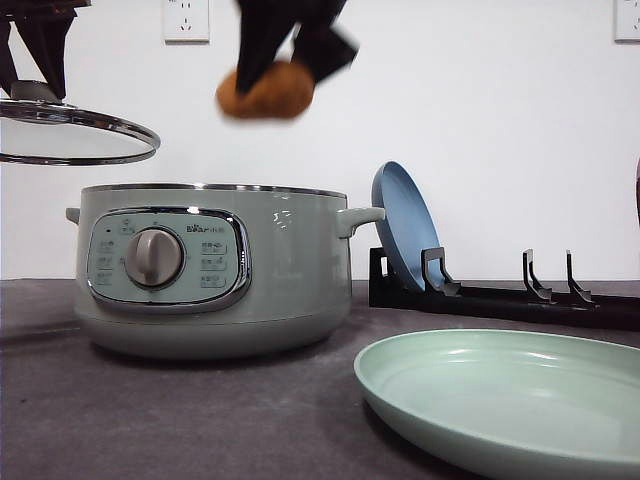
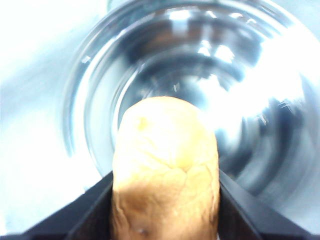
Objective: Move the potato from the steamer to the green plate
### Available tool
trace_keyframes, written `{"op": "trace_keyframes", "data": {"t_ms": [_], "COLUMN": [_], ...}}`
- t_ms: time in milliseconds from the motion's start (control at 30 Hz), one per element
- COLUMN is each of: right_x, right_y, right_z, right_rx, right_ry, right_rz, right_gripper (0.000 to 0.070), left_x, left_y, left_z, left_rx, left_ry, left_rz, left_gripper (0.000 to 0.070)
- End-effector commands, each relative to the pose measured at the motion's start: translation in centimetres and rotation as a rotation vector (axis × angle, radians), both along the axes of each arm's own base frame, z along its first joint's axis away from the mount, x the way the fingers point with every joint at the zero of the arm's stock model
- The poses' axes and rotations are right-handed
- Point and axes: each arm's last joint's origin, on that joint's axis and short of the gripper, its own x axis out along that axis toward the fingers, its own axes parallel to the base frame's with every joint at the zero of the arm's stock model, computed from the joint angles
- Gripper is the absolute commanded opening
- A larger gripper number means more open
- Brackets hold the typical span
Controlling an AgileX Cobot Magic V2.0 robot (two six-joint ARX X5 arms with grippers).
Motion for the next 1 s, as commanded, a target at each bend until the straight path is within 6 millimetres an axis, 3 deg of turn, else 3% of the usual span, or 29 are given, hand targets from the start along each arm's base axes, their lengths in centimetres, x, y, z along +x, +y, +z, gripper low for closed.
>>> {"op": "trace_keyframes", "data": {"t_ms": [0,200,433,667,967], "right_x": [-1.5,-7.2,-13.3,-16.2,-16.5], "right_y": [-1.3,-6.2,-10.4,-12.4,-12.6], "right_z": [1.2,4.1,2.8,-3.1,-13.1], "right_rx": [-0.014,-0.028,-0.016,-0.001,0.023], "right_ry": [0.038,0.008,0.041,0.111,0.183], "right_rz": [-0.023,-0.058,-0.074,-0.172,-0.273], "right_gripper": [0.0201,0.0201,0.0201,0.0201,0.0202], "left_x": [0.0,-0.1,-0.1,-0.1,-0.1], "left_y": [0.1,0.1,0.1,0.1,0.1], "left_z": [1.4,1.4,1.3,1.3,1.3], "left_rx": [-0.009,-0.009,-0.010,-0.010,-0.010], "left_ry": [-0.072,-0.065,-0.058,-0.058,-0.057], "left_rz": [0.000,0.000,0.001,0.001,0.001], "left_gripper": [0.0000,0.0000,0.0000,0.0000,0.0000]}}
